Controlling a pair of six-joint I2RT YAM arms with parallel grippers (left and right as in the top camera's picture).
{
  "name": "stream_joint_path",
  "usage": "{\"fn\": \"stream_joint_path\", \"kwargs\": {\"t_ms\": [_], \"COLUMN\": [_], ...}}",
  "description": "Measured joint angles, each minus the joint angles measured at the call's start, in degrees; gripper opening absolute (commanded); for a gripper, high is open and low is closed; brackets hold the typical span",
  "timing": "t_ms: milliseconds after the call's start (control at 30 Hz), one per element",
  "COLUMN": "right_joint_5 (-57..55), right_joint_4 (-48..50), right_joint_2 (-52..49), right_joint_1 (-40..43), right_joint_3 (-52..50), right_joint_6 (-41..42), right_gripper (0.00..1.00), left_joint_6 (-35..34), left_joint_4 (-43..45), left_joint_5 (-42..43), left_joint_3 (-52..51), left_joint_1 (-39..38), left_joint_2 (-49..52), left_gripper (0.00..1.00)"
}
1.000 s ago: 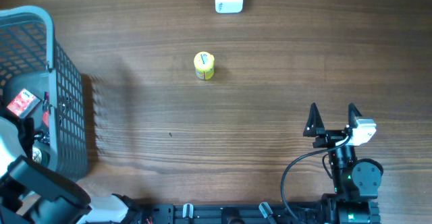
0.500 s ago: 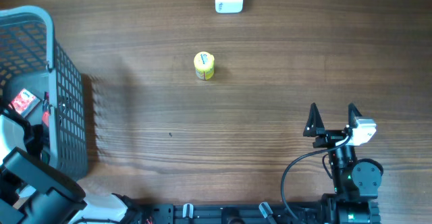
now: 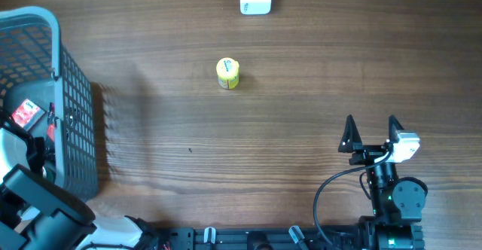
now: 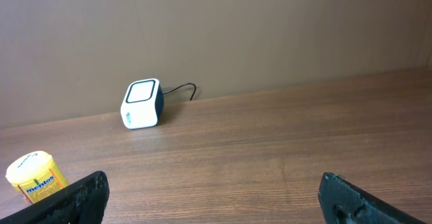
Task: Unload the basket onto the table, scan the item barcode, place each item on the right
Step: 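Return the left gripper to the basket and grasp the round tin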
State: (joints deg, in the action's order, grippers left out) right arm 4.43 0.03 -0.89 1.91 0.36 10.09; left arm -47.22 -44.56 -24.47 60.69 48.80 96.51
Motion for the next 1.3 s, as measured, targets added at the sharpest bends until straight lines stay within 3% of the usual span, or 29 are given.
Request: {"fn": "stream_joint_path", "kwargs": {"t_ms": [567, 800, 900, 1300], "right_joint_5": [0.0, 0.0, 0.0, 0.0], "right_joint_4": [0.0, 0.0, 0.0, 0.0], "right_joint_2": [0.0, 0.0, 0.0, 0.0], "right_joint_1": [0.0, 0.0, 0.0, 0.0], "right_joint_3": [0.0, 0.0, 0.0, 0.0], "right_joint_6": [0.0, 0.0, 0.0, 0.0], "right_gripper": [1.0, 1.0, 1.0, 1.0], "left_joint_6": [0.0, 0.0, 0.0, -0.3], "left_joint_4": [2.8, 4.0, 4.5, 5.2], "left_joint_5": [-1.0, -1.1, -1.3, -1.9], "left_joint_3": [-0.1, -0.1, 0.0, 0.6], "left_joint_1": [0.0, 0.0, -0.1, -0.3], "left_joint_2": [3.8, 4.4, 4.8, 5.9], "left_gripper": [0.98, 0.88, 0.76, 0.7]}}
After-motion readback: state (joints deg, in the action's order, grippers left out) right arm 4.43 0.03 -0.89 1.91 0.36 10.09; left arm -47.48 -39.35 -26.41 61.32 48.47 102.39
